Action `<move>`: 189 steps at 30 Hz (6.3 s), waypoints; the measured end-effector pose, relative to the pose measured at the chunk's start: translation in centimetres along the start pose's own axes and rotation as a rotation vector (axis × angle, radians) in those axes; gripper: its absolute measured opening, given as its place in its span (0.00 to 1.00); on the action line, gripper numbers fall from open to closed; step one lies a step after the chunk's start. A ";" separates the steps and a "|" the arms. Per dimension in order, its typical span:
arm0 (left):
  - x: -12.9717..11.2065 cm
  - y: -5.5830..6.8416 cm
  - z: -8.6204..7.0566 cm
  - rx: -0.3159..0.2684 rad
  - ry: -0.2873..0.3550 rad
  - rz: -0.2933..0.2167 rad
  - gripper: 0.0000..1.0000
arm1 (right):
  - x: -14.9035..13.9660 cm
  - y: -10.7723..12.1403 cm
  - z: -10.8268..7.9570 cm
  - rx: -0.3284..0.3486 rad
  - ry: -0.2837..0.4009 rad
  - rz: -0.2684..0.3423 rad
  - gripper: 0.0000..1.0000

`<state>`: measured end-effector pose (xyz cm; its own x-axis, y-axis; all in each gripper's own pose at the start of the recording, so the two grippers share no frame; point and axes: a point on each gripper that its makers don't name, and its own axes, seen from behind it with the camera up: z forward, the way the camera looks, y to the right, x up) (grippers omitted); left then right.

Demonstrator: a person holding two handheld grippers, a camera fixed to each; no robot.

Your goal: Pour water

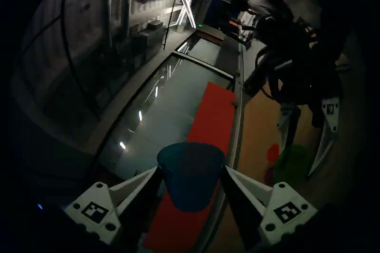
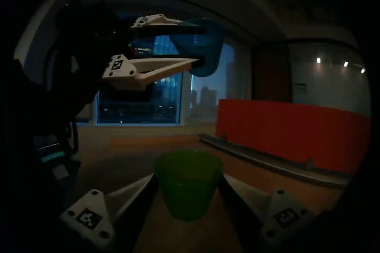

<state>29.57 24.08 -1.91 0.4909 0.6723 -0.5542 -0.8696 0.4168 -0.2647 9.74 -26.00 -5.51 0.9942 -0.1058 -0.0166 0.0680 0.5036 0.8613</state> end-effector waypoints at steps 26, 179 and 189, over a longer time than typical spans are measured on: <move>-1.3 -2.2 0.0 -0.011 0.047 -0.707 0.84 | 0.8 1.0 -0.8 -0.026 0.031 0.011 1.00; -19.0 31.1 -4.5 -0.643 -0.448 -0.835 0.85 | -16.9 5.1 -8.2 -0.001 -0.597 0.010 1.00; -19.4 31.8 -4.8 -0.651 -0.450 -0.854 0.85 | -17.9 5.1 -8.1 -0.009 -0.613 0.011 1.00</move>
<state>-7.89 21.38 -3.36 0.7912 0.5353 0.2956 -0.0456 0.5337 -0.8444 -7.06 -14.60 -4.99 0.7664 -0.5732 0.2898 0.0616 0.5147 0.8552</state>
